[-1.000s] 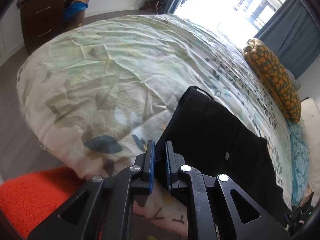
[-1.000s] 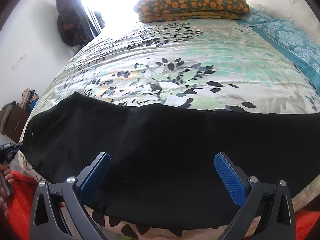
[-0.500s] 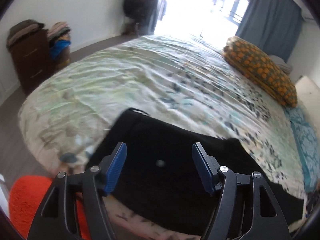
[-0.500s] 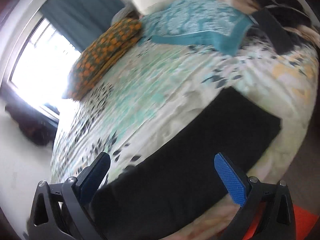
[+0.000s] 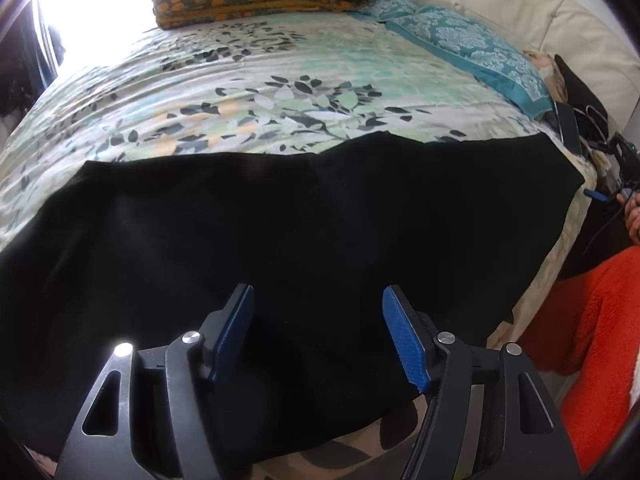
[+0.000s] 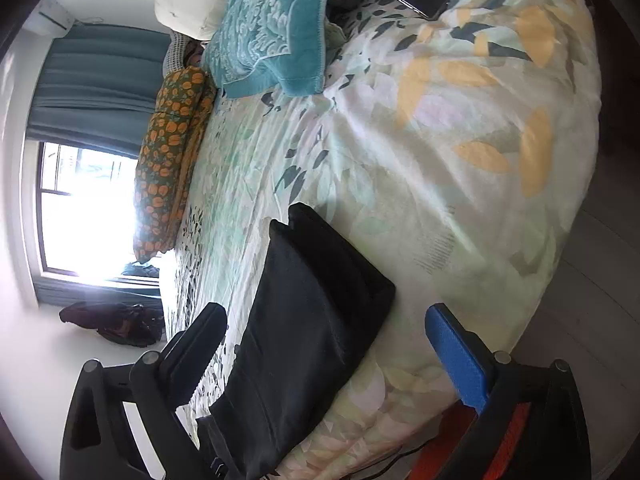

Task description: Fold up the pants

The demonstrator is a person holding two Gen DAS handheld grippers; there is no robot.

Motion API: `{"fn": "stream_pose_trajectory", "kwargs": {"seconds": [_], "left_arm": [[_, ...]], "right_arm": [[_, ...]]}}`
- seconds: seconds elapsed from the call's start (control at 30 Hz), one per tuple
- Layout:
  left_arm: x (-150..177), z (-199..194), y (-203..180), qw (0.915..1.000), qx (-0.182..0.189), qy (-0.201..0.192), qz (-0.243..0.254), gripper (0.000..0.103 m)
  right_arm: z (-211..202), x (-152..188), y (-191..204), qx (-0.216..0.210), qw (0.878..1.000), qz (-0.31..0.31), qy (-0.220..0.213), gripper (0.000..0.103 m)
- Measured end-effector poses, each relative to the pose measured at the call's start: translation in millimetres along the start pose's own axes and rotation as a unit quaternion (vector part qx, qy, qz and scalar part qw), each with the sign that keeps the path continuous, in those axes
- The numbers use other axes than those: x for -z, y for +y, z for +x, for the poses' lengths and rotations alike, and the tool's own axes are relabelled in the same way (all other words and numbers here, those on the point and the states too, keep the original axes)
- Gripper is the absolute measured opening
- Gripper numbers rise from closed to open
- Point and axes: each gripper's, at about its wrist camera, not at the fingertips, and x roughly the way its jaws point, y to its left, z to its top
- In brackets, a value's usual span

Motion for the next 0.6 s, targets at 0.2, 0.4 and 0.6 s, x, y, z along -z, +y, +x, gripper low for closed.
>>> {"fn": "stream_pose_trajectory", "kwargs": {"seconds": [0.2, 0.4, 0.6], "left_arm": [[5.0, -4.9, 0.4, 0.9999, -0.015, 0.005, 0.000, 0.069], [6.4, -4.7, 1.5, 0.9997, -0.021, 0.010, -0.008, 0.069], [10.5, -11.4, 2.3, 0.9997, -0.021, 0.007, -0.008, 0.069]], "right_arm": [[11.0, 6.9, 25.9, 0.084, 0.992, -0.090, 0.034, 0.076], [48.0, 23.2, 96.1, 0.196, 0.919, -0.339, 0.046, 0.061], [83.2, 19.1, 90.9, 0.270, 0.873, -0.395, 0.092, 0.012]]}}
